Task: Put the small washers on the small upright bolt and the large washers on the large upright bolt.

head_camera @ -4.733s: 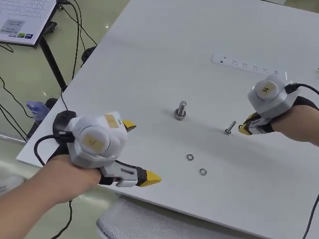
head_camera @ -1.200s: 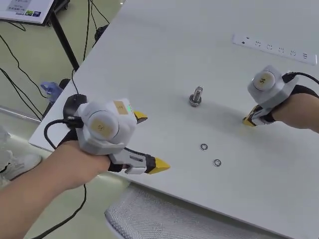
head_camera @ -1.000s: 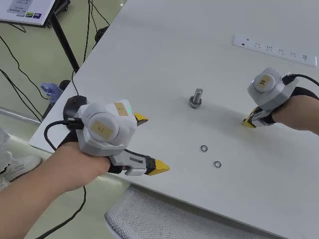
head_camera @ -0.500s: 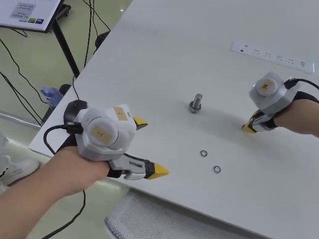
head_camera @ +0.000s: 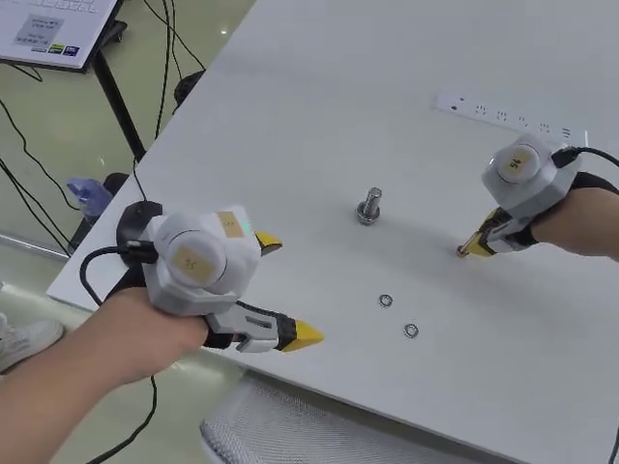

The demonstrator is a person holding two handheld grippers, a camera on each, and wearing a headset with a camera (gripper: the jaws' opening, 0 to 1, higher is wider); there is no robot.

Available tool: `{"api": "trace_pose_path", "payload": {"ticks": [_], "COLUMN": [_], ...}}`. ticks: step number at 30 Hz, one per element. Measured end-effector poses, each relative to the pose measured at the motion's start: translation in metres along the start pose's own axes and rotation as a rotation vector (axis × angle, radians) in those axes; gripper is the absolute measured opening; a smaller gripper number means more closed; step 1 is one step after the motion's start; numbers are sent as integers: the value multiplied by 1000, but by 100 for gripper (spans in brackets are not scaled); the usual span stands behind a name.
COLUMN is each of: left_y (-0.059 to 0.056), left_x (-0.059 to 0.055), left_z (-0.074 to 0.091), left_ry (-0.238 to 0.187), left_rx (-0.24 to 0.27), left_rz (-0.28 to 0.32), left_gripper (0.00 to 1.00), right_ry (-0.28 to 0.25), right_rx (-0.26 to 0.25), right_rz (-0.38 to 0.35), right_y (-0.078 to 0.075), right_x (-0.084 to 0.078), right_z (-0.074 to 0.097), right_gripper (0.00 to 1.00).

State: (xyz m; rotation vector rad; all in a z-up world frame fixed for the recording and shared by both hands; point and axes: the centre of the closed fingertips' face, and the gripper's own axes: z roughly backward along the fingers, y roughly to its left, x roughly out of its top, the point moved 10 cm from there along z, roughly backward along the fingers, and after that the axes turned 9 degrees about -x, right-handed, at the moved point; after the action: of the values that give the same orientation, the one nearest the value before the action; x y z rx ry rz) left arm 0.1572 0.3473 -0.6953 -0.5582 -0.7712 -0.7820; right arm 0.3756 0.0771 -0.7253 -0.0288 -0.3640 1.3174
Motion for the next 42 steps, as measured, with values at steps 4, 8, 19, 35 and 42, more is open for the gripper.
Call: {"api": "trace_pose_path", "payload": {"ticks": [4,8,19,35,42], "left_y": [-1,-3,-9,-11,-11], "left_x": [2,5,5,3,7], "left_z": [2,3,7,9,8], "left_ry": [-7,-10,-1,2,-4], "left_rx": [4,5,2,-1,-3], "left_rz": [-2,-12,-31,-33,-36], "left_gripper": [73,73,72,71,70], "right_ry": [-3,-12,-26,-60,-71], "right_rx": [-8,-15,-14,45,69], "right_rz": [1,7,15,5,10], "right_y": [2,6,27,74,93], "right_x": [-1,-2,-5,-7,-5], "right_z": [8,17,35,39,37], "right_gripper": [23,23,23,23,24]}}
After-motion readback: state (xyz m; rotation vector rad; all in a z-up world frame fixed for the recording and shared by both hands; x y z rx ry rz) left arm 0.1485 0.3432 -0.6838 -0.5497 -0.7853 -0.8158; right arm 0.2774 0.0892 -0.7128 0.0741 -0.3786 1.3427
